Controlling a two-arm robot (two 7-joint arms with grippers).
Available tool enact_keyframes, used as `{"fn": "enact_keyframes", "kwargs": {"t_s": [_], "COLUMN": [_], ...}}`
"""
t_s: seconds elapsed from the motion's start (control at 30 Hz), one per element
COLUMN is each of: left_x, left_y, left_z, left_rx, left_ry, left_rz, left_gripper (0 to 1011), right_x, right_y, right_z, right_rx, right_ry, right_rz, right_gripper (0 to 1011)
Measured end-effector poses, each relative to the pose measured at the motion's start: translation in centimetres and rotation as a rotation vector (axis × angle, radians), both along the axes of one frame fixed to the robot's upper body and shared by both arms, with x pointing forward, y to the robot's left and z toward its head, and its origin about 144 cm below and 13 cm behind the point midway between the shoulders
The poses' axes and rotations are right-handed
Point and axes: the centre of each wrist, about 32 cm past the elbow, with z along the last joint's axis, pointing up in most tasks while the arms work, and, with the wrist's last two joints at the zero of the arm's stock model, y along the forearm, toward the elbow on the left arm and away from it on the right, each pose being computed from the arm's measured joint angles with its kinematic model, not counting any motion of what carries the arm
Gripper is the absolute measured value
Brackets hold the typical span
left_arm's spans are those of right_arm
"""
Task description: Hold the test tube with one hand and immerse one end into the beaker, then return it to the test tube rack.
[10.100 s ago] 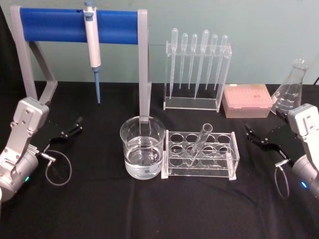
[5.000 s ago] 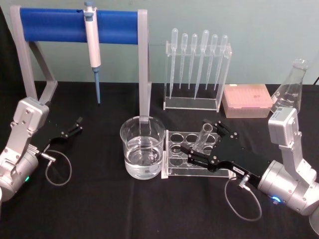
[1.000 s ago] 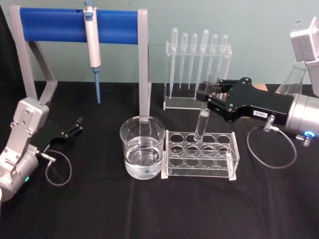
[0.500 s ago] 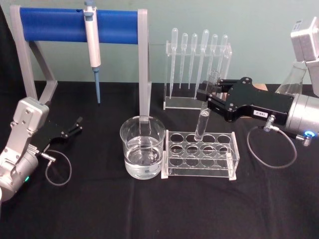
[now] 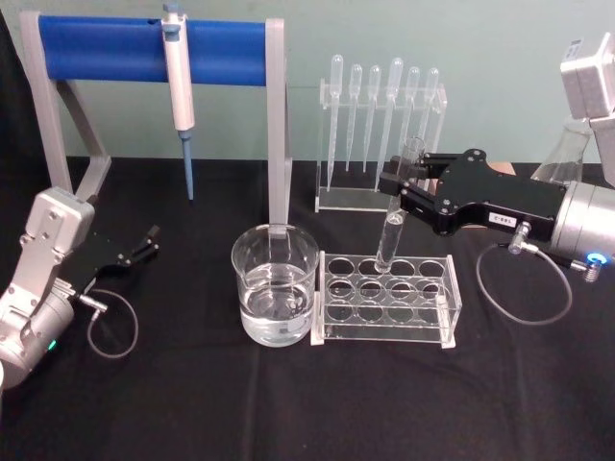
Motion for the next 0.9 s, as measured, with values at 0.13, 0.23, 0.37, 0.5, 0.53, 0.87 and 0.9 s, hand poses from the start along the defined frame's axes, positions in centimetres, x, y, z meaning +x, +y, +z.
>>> {"fn": "enact_keyframes", "kwargs": {"t_s": [0.13,0.23,0.37,0.5,0.53,0.87,0.9], "left_x": [0.00,0.00,0.00,0.00,0.00,0.00,0.00], "left_y": [0.00,0.00,0.00,0.00,0.00,0.00,0.00], "left_z": [0.00,0.00,0.00,0.00,0.00,0.00,0.00], "left_rx": [0.000,0.000,0.000,0.000,0.000,0.000,0.000], "left_ry": [0.000,0.000,0.000,0.000,0.000,0.000,0.000], "left_rz": [0.000,0.000,0.000,0.000,0.000,0.000,0.000], "left_gripper": [1000,1000,1000,1000,1000,1000,1000], "right_x": [0.00,0.00,0.00,0.00,0.00,0.00,0.00], "right_y": [0.00,0.00,0.00,0.00,0.00,0.00,0.00], "right_z": [0.00,0.00,0.00,0.00,0.00,0.00,0.00], "right_rx": [0.000,0.000,0.000,0.000,0.000,0.000,0.000], "right_ry": [0.000,0.000,0.000,0.000,0.000,0.000,0.000], "right_rz": [0.000,0.000,0.000,0.000,0.000,0.000,0.000], "right_gripper": [241,239,241,241,241,241,241]}}
